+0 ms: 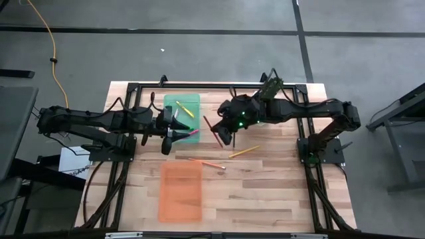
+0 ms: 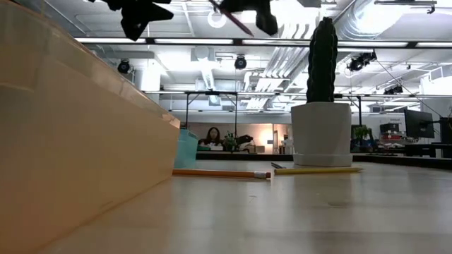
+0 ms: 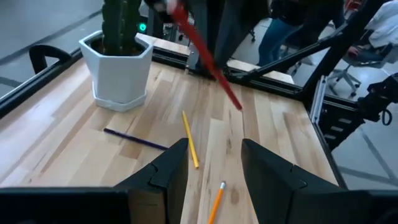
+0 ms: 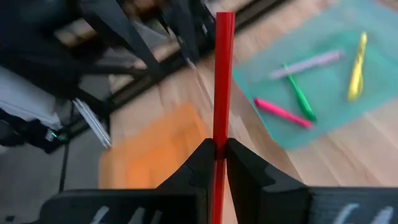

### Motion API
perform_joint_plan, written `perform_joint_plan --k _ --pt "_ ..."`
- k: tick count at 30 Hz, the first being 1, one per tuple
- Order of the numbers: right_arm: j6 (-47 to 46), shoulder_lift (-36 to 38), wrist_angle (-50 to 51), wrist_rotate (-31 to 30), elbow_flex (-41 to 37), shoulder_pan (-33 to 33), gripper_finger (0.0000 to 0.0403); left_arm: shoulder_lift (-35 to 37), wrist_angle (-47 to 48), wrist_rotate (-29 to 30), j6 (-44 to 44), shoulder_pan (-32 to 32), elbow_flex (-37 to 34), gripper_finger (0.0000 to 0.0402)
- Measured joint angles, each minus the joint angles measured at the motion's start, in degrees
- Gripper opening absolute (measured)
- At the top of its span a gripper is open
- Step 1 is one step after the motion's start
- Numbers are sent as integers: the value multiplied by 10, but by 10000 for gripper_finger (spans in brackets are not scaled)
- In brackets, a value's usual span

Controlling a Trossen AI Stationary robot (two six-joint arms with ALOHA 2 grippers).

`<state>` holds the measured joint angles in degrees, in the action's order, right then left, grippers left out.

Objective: Sort pens & pencils
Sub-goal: Put the red pencil into the orange bin

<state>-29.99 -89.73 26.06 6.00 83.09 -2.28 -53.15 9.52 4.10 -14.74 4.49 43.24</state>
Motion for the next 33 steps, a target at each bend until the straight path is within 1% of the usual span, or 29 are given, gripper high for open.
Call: perform_joint_plan --k 4,8,14,20,26,33 --pt "8 0 -26 0 25 0 25 0 -17 -9 -3 0 0 137" --pt "19 0 -47 -2 39 0 25 0 -80 -19 -8 0 0 137" --pt "25 0 -91 -3 43 0 25 0 -158 -19 -22 0 0 137" --pt "30 0 -115 -3 43 2 25 0 -158 -19 -29 0 0 137" --pt "34 0 -145 -1 43 8 25 -28 -180 -18 -50 0 0 137" --pt "35 0 -148 0 43 12 25 -74 -258 -40 -66 0 0 137"
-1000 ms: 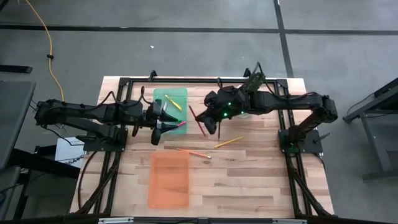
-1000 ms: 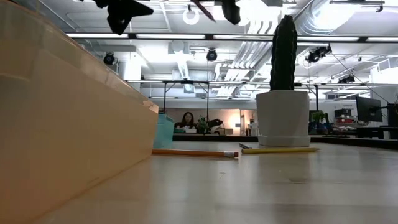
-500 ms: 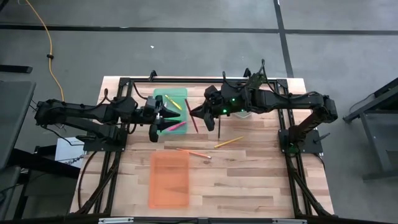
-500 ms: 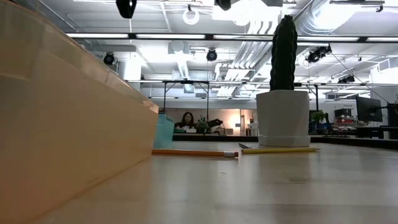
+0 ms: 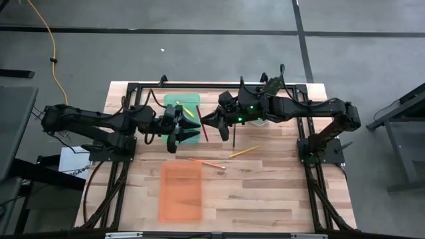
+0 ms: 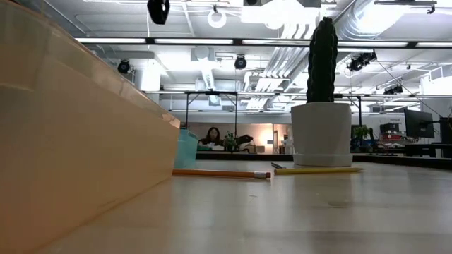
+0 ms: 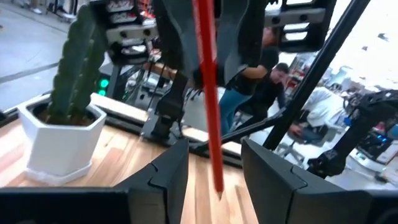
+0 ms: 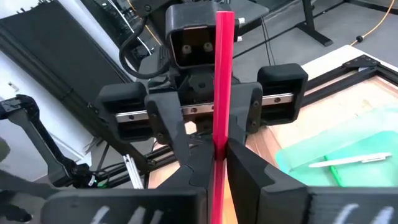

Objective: Sort pens & pencils
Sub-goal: Put the red pencil into the orange bin

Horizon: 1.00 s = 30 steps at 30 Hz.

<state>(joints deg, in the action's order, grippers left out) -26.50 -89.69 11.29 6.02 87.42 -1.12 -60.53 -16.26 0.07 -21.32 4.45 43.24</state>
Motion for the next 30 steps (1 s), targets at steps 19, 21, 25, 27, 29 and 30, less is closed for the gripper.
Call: perform_joint_plan --k 19,21,25,27,29,30 --pt "15 0 -13 0 0 12 25 -9 -51 -1 -15 0 0 137" --pt "15 0 -13 0 0 12 25 -15 -53 -1 -16 0 0 137" --pt "15 0 -13 0 0 12 25 -14 -56 -3 -17 0 0 137" --pt "15 0 -13 0 0 12 25 -15 -56 -3 -17 0 0 137" --pt "15 0 -13 0 0 12 25 -16 -65 -3 -17 0 0 137" --pt "15 0 -13 0 0 12 25 -15 -71 -3 -17 0 0 137"
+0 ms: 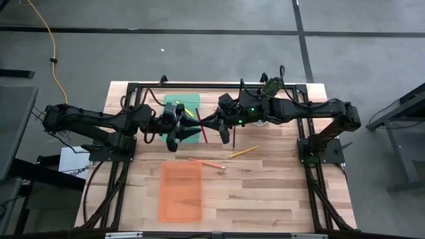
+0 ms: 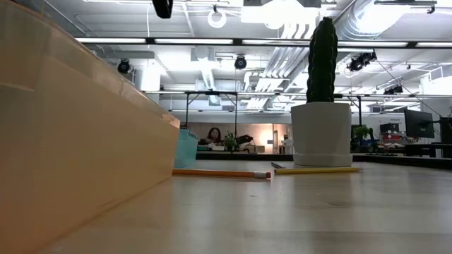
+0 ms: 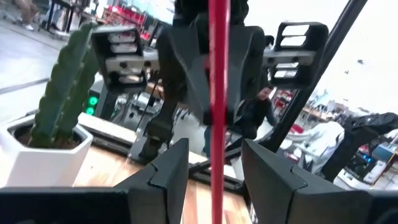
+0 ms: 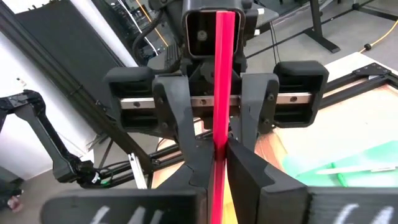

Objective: Sort pens & pencils
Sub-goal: Put the red pencil into the orange bin

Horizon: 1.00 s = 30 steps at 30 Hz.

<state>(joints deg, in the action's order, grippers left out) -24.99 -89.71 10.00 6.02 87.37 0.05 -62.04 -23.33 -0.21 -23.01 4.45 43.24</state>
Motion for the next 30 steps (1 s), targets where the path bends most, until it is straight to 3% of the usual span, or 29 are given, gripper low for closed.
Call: perform_joint_plan --k 26,30 --pt "2 0 -4 1 0 0 25 -40 -41 -20 -14 0 0 137" --pt "2 0 -4 1 0 0 25 -40 -41 -22 -13 0 0 118"
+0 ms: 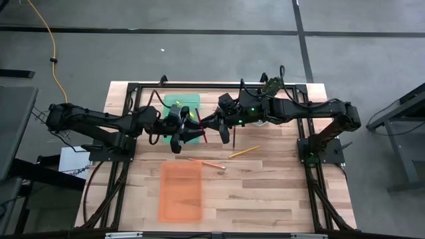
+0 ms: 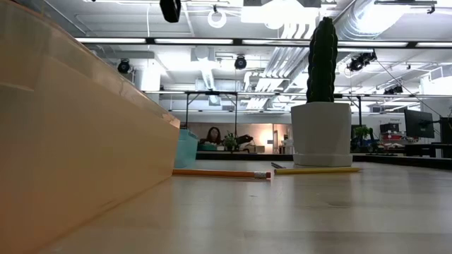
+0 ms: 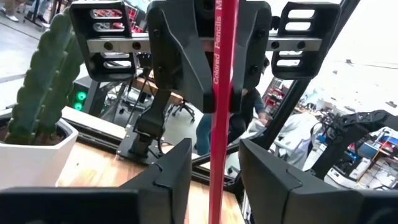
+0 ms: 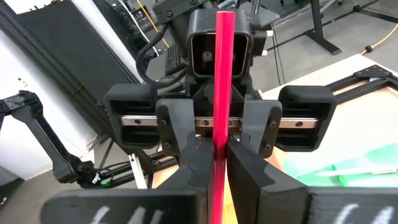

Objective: Sort pens & pencils
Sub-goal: Put the red pencil into the orange bin

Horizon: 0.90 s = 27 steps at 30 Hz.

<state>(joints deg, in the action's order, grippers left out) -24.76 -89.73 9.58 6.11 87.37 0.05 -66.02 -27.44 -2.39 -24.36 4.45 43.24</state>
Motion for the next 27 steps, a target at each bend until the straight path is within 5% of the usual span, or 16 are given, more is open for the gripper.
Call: perform_joint_plan --k 12,27 --pt "0 0 -1 4 0 0 25 0 -4 -7 14 0 0 19" --pt "8 0 -11 11 0 0 40 0 -14 -8 16 0 0 25"
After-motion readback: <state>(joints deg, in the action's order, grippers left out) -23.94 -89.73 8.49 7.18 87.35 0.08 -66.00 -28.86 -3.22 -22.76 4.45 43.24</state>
